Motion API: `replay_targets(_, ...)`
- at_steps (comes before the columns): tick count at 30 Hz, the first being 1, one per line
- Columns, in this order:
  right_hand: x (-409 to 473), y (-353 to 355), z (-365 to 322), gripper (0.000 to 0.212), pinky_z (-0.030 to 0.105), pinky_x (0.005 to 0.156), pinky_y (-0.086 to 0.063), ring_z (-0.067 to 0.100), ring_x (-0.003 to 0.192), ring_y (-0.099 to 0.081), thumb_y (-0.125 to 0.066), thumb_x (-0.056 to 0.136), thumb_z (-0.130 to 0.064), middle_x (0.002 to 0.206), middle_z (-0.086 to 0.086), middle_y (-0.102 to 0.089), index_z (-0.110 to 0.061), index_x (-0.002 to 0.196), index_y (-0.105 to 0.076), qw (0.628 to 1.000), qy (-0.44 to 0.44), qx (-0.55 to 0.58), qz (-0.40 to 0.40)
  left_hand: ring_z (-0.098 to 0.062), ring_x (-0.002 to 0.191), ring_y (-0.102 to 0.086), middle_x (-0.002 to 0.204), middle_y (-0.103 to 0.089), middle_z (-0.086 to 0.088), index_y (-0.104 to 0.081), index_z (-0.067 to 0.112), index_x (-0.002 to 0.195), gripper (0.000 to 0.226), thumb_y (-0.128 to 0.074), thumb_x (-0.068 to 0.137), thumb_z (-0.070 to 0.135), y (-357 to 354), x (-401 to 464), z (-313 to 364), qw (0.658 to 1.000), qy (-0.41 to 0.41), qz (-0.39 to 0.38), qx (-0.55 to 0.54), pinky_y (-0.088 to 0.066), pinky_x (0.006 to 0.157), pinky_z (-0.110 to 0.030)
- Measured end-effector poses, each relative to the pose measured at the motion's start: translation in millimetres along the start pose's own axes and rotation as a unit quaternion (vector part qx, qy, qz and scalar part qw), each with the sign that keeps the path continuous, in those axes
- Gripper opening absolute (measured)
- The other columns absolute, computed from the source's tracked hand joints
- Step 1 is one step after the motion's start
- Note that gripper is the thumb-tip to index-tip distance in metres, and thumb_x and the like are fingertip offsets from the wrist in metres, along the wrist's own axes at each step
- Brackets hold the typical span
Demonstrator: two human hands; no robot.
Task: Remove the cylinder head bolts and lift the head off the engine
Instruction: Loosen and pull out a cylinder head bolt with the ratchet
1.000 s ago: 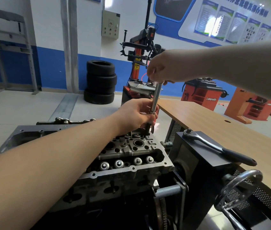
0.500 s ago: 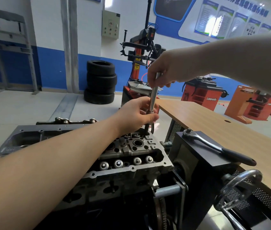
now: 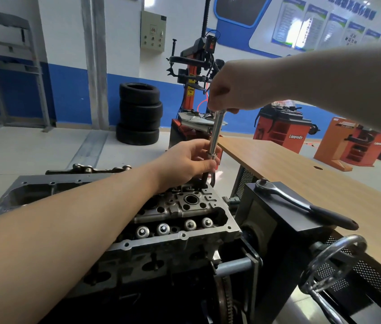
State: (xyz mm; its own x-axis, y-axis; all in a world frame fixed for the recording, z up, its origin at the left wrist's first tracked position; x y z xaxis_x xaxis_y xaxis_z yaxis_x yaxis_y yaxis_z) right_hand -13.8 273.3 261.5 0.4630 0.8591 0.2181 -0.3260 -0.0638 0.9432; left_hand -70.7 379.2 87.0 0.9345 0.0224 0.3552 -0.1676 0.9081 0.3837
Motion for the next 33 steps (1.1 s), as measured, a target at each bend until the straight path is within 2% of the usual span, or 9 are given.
replay_targets(4,-8.7,-1.2,-1.8,0.02,0.024,0.06,-0.038,-0.011,0.062,-0.058,-0.059,0.102,-0.036,0.072,-0.028,-0.065,-0.036,0.084,-0.067,0.999,0.034,0.01,-0.007,-0.022,0.101,-0.078,0.114,-0.079,-0.007,-0.067,0.014,0.129,0.031,-0.063,0.103,-0.001,0.6,-0.5,-2.6,0.999,0.016,-0.004,-0.046,-0.064,0.092,-0.036)
replay_targets(7,-5.0,-3.4,2.9,0.018,0.023,0.058,-0.041,-0.003,0.056,-0.062,-0.058,0.103,-0.035,0.072,-0.014,-0.07,-0.027,0.097,-0.073,1.0,0.007,0.014,0.003,-0.022,0.096,-0.079,0.106,-0.079,-0.007,-0.072,0.018,0.118,0.026,-0.068,0.101,-0.001,-1.2,1.9,-1.0,1.0,0.013,0.023,-0.014,-0.065,0.091,-0.04)
replay_targets(11,4.5,-4.4,14.8,0.056,0.022,0.043,-0.044,0.016,0.036,-0.052,-0.057,0.101,-0.053,0.056,0.006,-0.069,-0.004,0.08,-0.072,0.989,-0.137,0.06,-0.014,-0.019,0.091,-0.08,0.101,-0.081,-0.003,-0.075,0.018,0.115,0.026,-0.076,0.095,0.002,-2.1,5.1,-2.5,0.998,0.019,0.06,-0.002,-0.065,0.091,-0.043)
replay_targets(13,8.1,-4.5,13.0,0.052,0.023,0.039,-0.042,0.015,0.034,-0.047,-0.061,0.1,-0.048,0.052,0.003,-0.063,-0.002,0.078,-0.072,0.99,-0.127,0.054,-0.025,-0.015,0.088,-0.08,0.094,-0.082,0.002,-0.077,0.017,0.112,0.025,-0.083,0.09,0.005,-0.5,4.7,-3.0,0.997,0.015,0.069,0.012,-0.066,0.091,-0.042)
replay_targets(17,5.7,-2.3,-0.5,0.011,0.027,0.054,-0.052,0.009,0.053,-0.064,-0.068,0.097,-0.029,0.066,-0.011,-0.072,-0.027,0.09,-0.076,0.997,-0.026,0.06,-0.03,-0.01,0.078,-0.077,0.081,-0.079,0.007,-0.074,0.017,0.096,0.03,-0.096,0.077,0.024,4.9,4.5,-3.0,0.99,0.003,0.126,0.068,-0.066,0.083,-0.04)
replay_targets(24,-3.2,2.9,0.5,0.032,0.031,0.064,-0.055,-0.002,0.073,-0.066,-0.065,0.095,-0.014,0.079,-0.023,-0.071,-0.043,0.085,-0.072,0.999,0.027,0.011,-0.021,-0.018,0.104,-0.078,0.113,-0.08,-0.006,-0.07,0.015,0.124,0.03,-0.067,0.1,-0.003,1.5,0.5,-6.3,0.997,0.019,-0.005,-0.077,-0.063,0.087,-0.026)
replay_targets(27,-7.3,4.0,-0.2,0.007,0.025,0.06,-0.053,0.001,0.07,-0.071,-0.076,0.092,-0.038,0.084,-0.023,-0.075,-0.042,0.098,-0.075,0.991,0.011,0.131,-0.03,-0.021,0.094,-0.08,0.1,-0.082,-0.006,-0.075,0.012,0.111,0.027,-0.079,0.09,-0.004,5.9,2.9,-6.1,0.998,0.007,0.036,-0.041,-0.066,0.086,-0.036)
replay_targets(30,-1.5,5.8,5.1,0.053,0.027,0.053,-0.049,0.019,0.053,-0.068,-0.062,0.092,-0.069,0.071,0.003,-0.077,-0.018,0.087,-0.078,0.991,-0.071,0.104,-0.033,-0.021,0.087,-0.08,0.094,-0.082,-0.006,-0.074,0.009,0.107,0.032,-0.092,0.08,0.006,3.4,5.1,-4.4,0.998,0.002,0.065,-0.002,-0.066,0.081,-0.034)
replay_targets(33,-0.2,5.4,2.8,0.052,0.028,0.054,-0.046,0.015,0.047,-0.058,-0.059,0.096,-0.058,0.062,0.002,-0.073,-0.013,0.076,-0.076,0.998,-0.053,-0.029,-0.007,-0.022,0.091,-0.079,0.096,-0.081,-0.005,-0.072,0.012,0.109,0.035,-0.093,0.08,0.016,-0.2,6.4,-4.6,0.997,0.001,0.072,0.032,-0.065,0.09,-0.041)
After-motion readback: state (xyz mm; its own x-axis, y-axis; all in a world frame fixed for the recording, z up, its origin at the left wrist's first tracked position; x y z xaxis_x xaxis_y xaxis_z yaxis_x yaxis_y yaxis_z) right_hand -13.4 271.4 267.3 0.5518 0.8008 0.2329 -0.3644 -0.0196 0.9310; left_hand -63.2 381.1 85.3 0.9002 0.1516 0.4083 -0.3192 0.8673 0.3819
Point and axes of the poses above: each hand's wrist, its own x-axis towards the middle knuckle, its own y-axis out of the back of the hand, z = x × y, the point moved 4 cm from there along x, towards the middle knuckle
